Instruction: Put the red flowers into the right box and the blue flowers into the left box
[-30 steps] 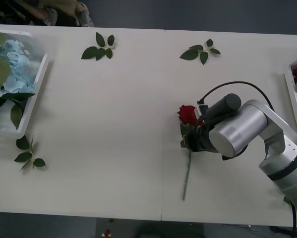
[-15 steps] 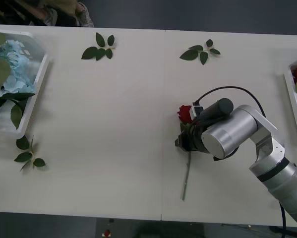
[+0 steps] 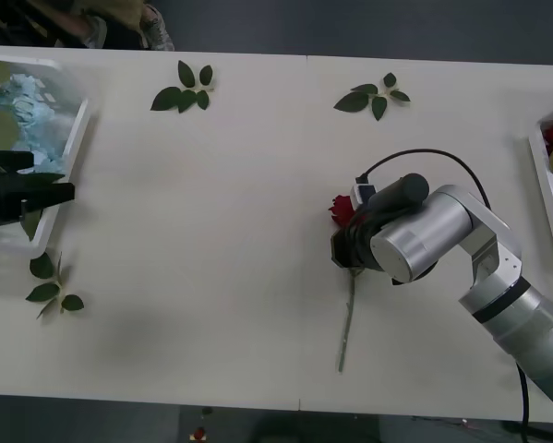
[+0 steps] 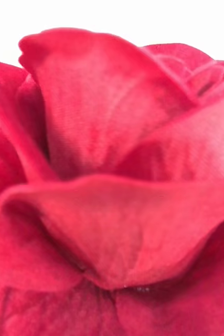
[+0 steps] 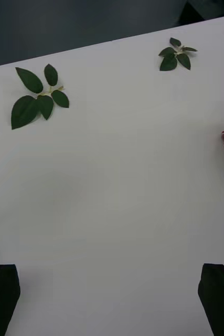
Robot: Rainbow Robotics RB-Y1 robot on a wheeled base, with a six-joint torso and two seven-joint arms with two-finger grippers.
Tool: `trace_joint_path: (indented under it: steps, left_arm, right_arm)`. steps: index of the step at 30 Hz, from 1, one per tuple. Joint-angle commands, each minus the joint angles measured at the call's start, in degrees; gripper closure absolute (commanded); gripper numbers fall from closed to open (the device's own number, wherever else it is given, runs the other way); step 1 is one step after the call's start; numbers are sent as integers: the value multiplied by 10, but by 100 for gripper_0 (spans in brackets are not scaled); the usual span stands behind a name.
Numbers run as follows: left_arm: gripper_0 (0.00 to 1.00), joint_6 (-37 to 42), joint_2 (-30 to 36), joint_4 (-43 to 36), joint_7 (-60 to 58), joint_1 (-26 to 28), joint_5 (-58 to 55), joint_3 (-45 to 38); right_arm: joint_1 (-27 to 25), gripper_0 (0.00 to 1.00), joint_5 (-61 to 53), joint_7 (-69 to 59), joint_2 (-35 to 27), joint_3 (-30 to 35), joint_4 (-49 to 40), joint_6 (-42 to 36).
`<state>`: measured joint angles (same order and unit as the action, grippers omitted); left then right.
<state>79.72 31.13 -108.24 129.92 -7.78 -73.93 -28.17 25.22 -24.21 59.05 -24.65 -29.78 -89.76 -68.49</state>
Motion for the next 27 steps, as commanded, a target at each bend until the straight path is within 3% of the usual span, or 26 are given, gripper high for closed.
trace_joint_path:
  steps: [1, 7, 14, 20, 27]
  left_arm:
    - [0, -46, -48, -7, 99, -4, 45, 30]
    - [0, -109, -88, -7, 122, -4, 90, 88]
    - [0, -159, -90, -7, 158, -30, 98, 167]
    - [0, -191, -77, -7, 214, -42, 18, 215]
    - [0, -194, -62, -7, 251, -14, -127, 229]
  right_arm:
    - [-10, 97, -1, -15, 12, -11, 9, 5]
    - [-10, 100, 2, -11, 11, -11, 8, 6]
    - [0, 100, -2, 1, 1, -2, -6, 5]
    - [-1, 100, -37, 8, -22, 40, -67, -10]
    - [-1, 100, -69, 10, -57, 121, -147, -45]
